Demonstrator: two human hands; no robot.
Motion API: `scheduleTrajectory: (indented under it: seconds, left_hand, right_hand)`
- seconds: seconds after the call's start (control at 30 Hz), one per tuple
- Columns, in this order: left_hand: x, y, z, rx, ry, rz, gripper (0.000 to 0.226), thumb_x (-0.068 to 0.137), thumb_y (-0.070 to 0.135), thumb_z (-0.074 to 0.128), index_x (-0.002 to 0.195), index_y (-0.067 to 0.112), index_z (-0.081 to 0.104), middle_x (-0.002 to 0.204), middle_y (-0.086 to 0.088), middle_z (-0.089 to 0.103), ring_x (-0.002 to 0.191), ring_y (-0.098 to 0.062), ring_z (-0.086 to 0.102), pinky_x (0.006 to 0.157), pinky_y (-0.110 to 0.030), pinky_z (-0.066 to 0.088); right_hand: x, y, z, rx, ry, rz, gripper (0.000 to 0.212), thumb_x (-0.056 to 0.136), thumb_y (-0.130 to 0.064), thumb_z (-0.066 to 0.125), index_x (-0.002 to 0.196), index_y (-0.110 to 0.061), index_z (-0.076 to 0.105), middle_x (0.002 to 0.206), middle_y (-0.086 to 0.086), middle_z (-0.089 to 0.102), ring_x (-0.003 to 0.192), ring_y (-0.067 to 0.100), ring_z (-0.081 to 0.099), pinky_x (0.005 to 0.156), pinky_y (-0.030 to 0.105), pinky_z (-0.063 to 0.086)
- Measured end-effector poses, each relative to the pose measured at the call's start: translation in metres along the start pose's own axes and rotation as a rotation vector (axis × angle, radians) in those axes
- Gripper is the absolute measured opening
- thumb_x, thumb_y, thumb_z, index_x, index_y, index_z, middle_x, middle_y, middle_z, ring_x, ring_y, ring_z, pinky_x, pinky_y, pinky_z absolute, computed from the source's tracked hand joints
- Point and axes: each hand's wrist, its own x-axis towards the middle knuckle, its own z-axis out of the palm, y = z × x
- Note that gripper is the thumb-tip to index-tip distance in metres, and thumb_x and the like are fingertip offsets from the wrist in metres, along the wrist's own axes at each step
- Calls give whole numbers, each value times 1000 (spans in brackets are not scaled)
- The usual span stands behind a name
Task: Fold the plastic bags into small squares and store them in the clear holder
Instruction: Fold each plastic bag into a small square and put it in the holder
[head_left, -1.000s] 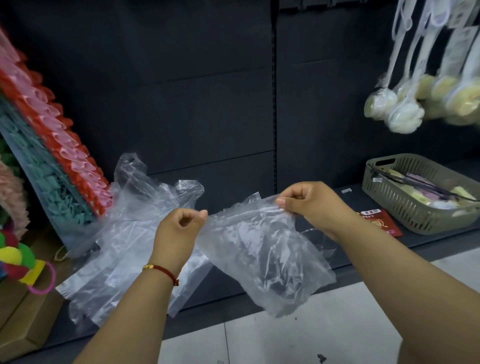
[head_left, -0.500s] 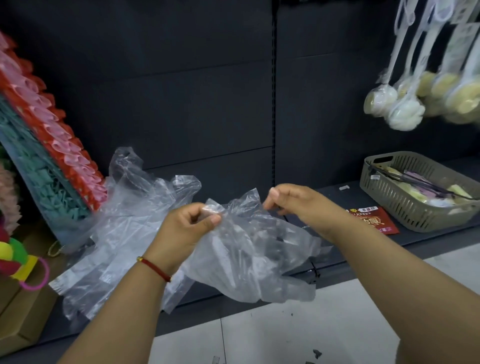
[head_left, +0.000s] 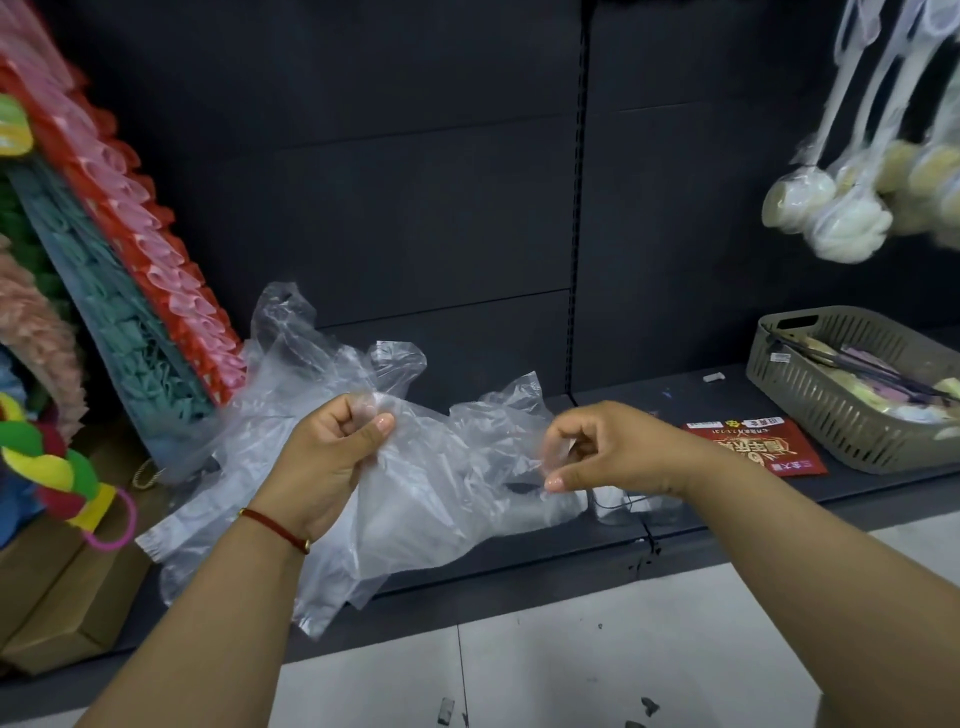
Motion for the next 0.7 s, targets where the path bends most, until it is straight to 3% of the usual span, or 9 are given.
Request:
scheduleTrajectory:
  seconds: [0.1, 0.23, 0.37, 0.53, 0.6, 0.7]
  left_hand:
    - [-3, -2, -8, -24, 51, -22, 10, 72, 31, 74, 70, 21, 72, 72, 1, 63, 68, -10, 57, 70, -23, 49]
    - [-1, -9, -20, -68, 247, -36, 19, 92, 20, 57, 74, 12, 60, 59, 5, 53, 52, -4, 48, 52, -13, 46]
    - [0, -15, -40, -19, 397, -9, 29, 100, 16, 51, 71, 15, 50, 51, 8, 53, 50, -5, 46, 54, -16, 44]
    - [-2, -19, -48, 249, 556, 100, 27, 101, 20, 50, 74, 17, 49, 51, 6, 53, 47, -8, 45, 58, -26, 42]
    - [-5, -16, -45, 345, 584, 157, 24, 101, 23, 48, 78, 18, 48, 56, -1, 51, 40, -6, 44, 52, -27, 41]
    - [-10, -8, -40, 425, 611, 223, 22, 102, 27, 47, 83, 17, 48, 57, -6, 50, 36, -5, 42, 41, -23, 40]
  right_hand:
    - [4, -2, 2, 18, 49, -4, 10, 78, -17, 81, 80, -12, 73, 77, -3, 73, 69, 4, 66, 67, 16, 51]
    - [8, 4, 0, 81, 97, 21, 20, 76, -23, 81, 73, -6, 71, 67, 0, 69, 61, 2, 60, 60, 11, 45]
    - [15, 14, -6, 76, 146, 31, 26, 80, -29, 77, 60, -15, 69, 64, -2, 67, 62, 6, 57, 65, 15, 44]
    - [24, 22, -8, 231, 273, -72, 21, 78, -16, 77, 69, -2, 66, 65, 4, 65, 61, 7, 59, 62, 12, 46]
    - [26, 23, -7, 375, 336, -122, 14, 73, -5, 77, 74, -4, 63, 68, 9, 64, 62, 14, 60, 62, 18, 51]
    - [29, 19, -10, 627, 399, -161, 27, 62, -7, 79, 82, -7, 61, 73, 9, 64, 66, 19, 62, 61, 21, 55]
